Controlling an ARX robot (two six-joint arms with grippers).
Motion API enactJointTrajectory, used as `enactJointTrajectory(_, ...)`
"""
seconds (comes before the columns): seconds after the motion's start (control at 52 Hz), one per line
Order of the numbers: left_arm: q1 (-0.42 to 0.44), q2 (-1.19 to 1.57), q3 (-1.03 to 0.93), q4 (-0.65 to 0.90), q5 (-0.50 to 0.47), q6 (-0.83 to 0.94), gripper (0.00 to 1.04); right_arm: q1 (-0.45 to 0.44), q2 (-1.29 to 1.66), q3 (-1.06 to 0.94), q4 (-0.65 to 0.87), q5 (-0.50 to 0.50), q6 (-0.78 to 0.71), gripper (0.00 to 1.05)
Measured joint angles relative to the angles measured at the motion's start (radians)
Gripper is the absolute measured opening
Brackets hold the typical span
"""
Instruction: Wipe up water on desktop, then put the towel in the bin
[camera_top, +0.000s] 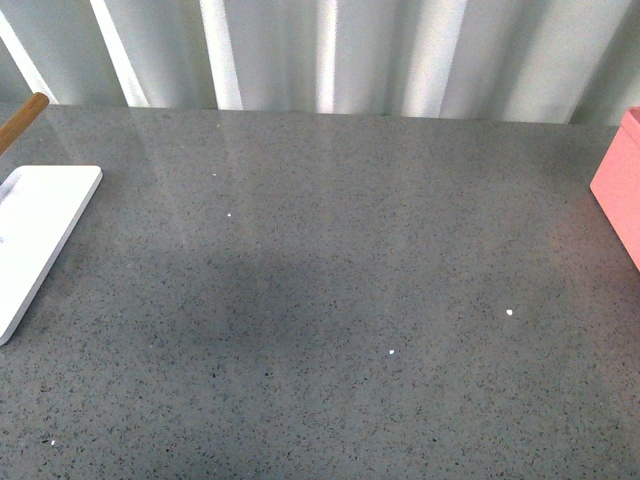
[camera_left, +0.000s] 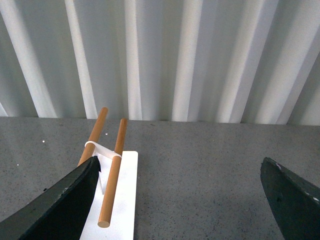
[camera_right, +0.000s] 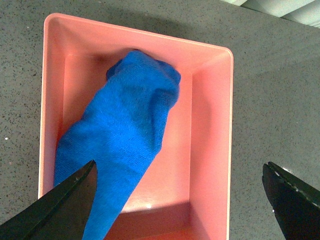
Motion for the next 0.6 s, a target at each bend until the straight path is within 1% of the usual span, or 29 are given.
enactJointTrajectory(0.192,0.0,0.0,0.0,0.0,0.0,0.0,0.98,0.0,0.0,0.0,0.0,0.0,0.0,0.98)
enactJointTrajectory(0.212,0.0,0.0,0.0,0.0,0.0,0.0,0.98,-0.005,-0.007,-0.02,0.049,-0.036,0.022,0.96)
enactJointTrajectory(0.231,0.0,0.0,0.0,0.0,0.0,0.0,0.98,-0.01,-0.024,-0.071,0.155,-0.098,0.051,0.93)
enactJointTrajectory(0.25,0.0,0.0,0.0,0.0,0.0,0.0,0.98,-0.011,-0.057,-0.158,0.33,-0.206,0.098,0.88)
enactJointTrajectory(0.269,0.0,0.0,0.0,0.0,0.0,0.0,0.98,-0.012,-0.077,-0.22,0.448,-0.26,0.138,0.84)
enactJointTrajectory(0.288,0.0,0.0,0.0,0.0,-0.003,0.0,0.98,-0.011,-0.11,-0.317,0.62,-0.338,0.194,0.79)
enactJointTrajectory(0.327,0.0,0.0,0.0,0.0,0.0,0.0,0.98,-0.003,-0.152,-0.441,0.846,-0.393,0.253,0.72)
enactJointTrajectory(0.346,0.0,0.0,0.0,0.0,0.0,0.0,0.98,0.006,-0.179,-0.526,1.01,-0.402,0.287,0.67)
enactJointTrajectory(0.385,0.0,-0.001,0.0,0.0,0.0,0.0,0.98,0.019,-0.214,-0.614,1.172,-0.402,0.314,0.59)
enactJointTrajectory(0.423,0.0,-0.001,0.0,0.0,0.0,0.0,0.98,0.029,-0.244,-0.671,1.262,-0.396,0.327,0.54)
enactJointTrajectory(0.462,0.0,0.0,0.0,0.0,0.0,0.0,0.98,0.042,-0.281,-0.734,1.338,-0.391,0.338,0.47)
enactJointTrajectory(0.481,0.0,0.0,0.0,0.0,0.0,0.0,0.98,0.051,-0.308,-0.776,1.386,-0.385,0.346,0.41)
enactJointTrajectory(0.5,0.0,0.0,0.0,0.0,0.0,0.0,0.98,0.057,-0.324,-0.8,1.403,-0.38,0.349,0.38)
enactJointTrajectory(0.538,0.0,-0.001,0.0,0.0,0.0,0.0,0.98,0.072,-0.367,-0.867,1.432,-0.366,0.355,0.27)
enactJointTrajectory(0.596,0.0,0.0,0.0,0.0,0.0,0.0,0.98,0.085,-0.403,-0.931,1.447,-0.353,0.358,0.17)
